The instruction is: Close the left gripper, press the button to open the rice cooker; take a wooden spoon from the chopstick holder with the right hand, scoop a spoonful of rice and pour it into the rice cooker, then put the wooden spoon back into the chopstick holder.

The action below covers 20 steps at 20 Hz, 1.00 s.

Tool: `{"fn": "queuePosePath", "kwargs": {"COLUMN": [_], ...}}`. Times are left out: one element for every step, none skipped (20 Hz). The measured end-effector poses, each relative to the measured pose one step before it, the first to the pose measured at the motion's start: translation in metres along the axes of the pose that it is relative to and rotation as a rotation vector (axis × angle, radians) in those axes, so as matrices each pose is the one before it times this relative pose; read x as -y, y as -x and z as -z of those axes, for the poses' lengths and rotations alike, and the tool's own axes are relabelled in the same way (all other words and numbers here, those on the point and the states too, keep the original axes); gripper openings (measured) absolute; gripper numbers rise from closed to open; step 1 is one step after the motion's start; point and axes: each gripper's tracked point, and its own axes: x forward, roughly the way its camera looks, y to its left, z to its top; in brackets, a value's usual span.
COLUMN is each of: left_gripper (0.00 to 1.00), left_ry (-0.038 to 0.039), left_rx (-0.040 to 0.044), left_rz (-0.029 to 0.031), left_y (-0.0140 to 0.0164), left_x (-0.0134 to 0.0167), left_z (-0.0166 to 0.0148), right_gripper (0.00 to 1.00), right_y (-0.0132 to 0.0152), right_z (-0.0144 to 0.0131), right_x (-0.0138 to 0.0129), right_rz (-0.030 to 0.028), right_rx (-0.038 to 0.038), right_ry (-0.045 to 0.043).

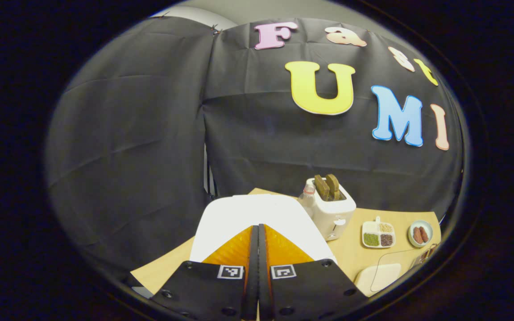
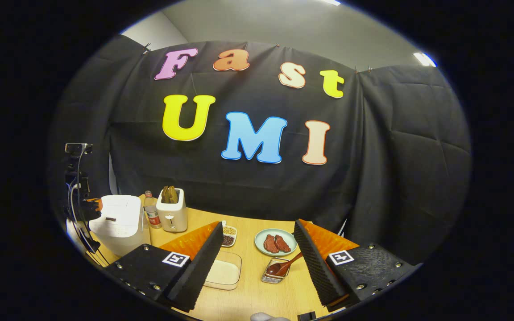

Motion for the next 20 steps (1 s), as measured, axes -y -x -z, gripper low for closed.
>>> {"fn": "queuePosePath", "kwargs": {"left_gripper": [0.08, 0.09, 0.09, 0.09, 0.09, 0.08, 0.09, 0.08, 0.08, 0.09, 0.09, 0.09, 0.09, 0.09, 0.09, 0.1, 0.08, 0.09, 0.09, 0.09], "left_ry": [-0.00314, -0.00112, 0.00441, 0.00147, 0.01044, 0.00854, 0.00024, 0.00251, -0.00567, -0.01352, 0.00308, 0.00272, 0.00522, 0.01797, 0.00628, -0.00449, -0.00802, -0.00767, -0.00367, -0.00351], "left_rx": [-0.01707, -0.01636, -0.01407, -0.01652, -0.01333, -0.01756, -0.01505, -0.01963, -0.02096, 0.01008, -0.01685, -0.00256, -0.00886, -0.00944, -0.02347, 0.00859, -0.00228, 0.00014, 0.00494, -0.00387], "left_rz": [-0.00284, -0.00494, -0.00181, 0.00877, 0.00341, 0.00929, -0.00302, -0.00208, -0.00181, -0.00042, -0.00505, 0.00259, 0.00577, 0.00795, 0.0037, 0.00467, -0.00134, -0.00191, 0.00132, 0.00512], "left_y": [-0.00593, -0.00476, -0.00441, -0.00323, -0.00235, -0.00389, -0.00322, -0.00238, 0.00279, -0.00207, 0.00116, -0.00037, 0.00089, -0.00062, 0.00183, 0.00096, -0.00187, 0.00129, -0.00137, 0.0003], "left_x": [-0.00068, -0.00127, -0.00109, 0.00091, 0.00013, -0.00048, -0.00067, -0.00239, 0.00133, -0.00106, 0.00005, 0.00053, 0.00017, 0.00004, 0.00152, 0.00064, -0.00086, -0.00032, -0.00091, 0.00121], "left_z": [0.00692, 0.00582, 0.00473, 0.00596, 0.0034, 0.00578, 0.0048, 0.00636, 0.00383, -0.00238, 0.00091, 0.00003, 0.00011, 0.00108, 0.00226, 0.00198, 0.00109, 0.00041, -0.00095, 0.00278], "right_gripper": [0.98, 0.98, 0.98, 0.98, 0.98, 0.98, 0.98, 0.98, 0.98, 0.98, 0.98, 0.98, 0.98, 0.98, 0.98, 0.98, 0.98, 0.98, 0.98, 0.98], "right_y": [-0.00052, -0.00108, -0.00101, -0.0009, -0.00077, -0.00172, -0.00162, -0.0004, -0.00027, -0.00041, -0.00072, -0.00026, -0.00031, 0.00019, 0.00036, -0.00098, -0.00073, 0.00017, 0.00046, 0.00006], "right_z": [0.00376, 0.00409, 0.00199, 0.00295, 0.00329, 0.00178, -0.00042, -0.00124, -0.00083, 0.00022, 0.00139, 0.00167, 0.00122, 0.00251, 0.00111, 0.00077, 0.00065, 0.00116, -0.00104, 0.00096], "right_x": [0.00008, -0.00096, -0.00063, -0.0016, -0.00197, -0.00133, 0.00029, 0.00016, -0.00149, -0.00157, -0.00066, -0.00142, -0.00118, -0.00191, -0.00258, -0.00067, -0.00075, -0.00052, -0.00138, -0.00042], "right_rz": [0.00064, -0.00041, -0.00087, -0.002, -0.00493, -0.0061, -0.00036, 0.00028, -0.00284, -0.00167, -0.00134, -0.00305, -0.00226, -0.00496, -0.00528, -0.00243, 0.00062, -0.00225, -0.00232, -0.00133], "right_rx": [-0.01021, -0.01069, -0.00656, -0.00807, -0.01125, -0.00534, -0.00251, 0.00142, 0.00329, 0.00031, -0.00336, -0.00461, -0.00384, -0.00431, -0.00275, -0.00193, -0.00495, -0.00007, 0.00079, -0.00236], "right_ry": [0.00094, 0.00025, 0.00011, 0.00118, 0.00391, 0.00123, -0.00185, -0.00486, -0.00559, -0.00101, 0.00231, 0.0015, -0.00179, -0.00481, -0.00392, 0.00137, 0.00268, -0.00307, -0.0051, -0.0024]}}
